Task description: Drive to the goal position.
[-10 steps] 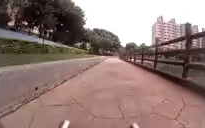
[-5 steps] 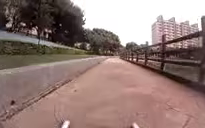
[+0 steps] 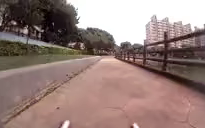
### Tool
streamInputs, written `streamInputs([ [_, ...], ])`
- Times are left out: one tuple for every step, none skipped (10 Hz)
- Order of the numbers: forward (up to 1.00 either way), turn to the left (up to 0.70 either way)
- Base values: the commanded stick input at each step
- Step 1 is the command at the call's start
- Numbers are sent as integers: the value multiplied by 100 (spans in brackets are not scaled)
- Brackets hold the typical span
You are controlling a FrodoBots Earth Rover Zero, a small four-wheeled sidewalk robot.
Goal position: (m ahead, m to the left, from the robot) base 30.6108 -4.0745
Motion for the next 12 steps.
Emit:
streamInputs([
  [100,0],
  [100,0],
  [100,0],
  [100,0],
  [100,0],
  [100,-3],
  [100,-16],
  [100,-37],
  [100,-37],
  [100,-37],
  [100,-37],
  [100,-33],
])
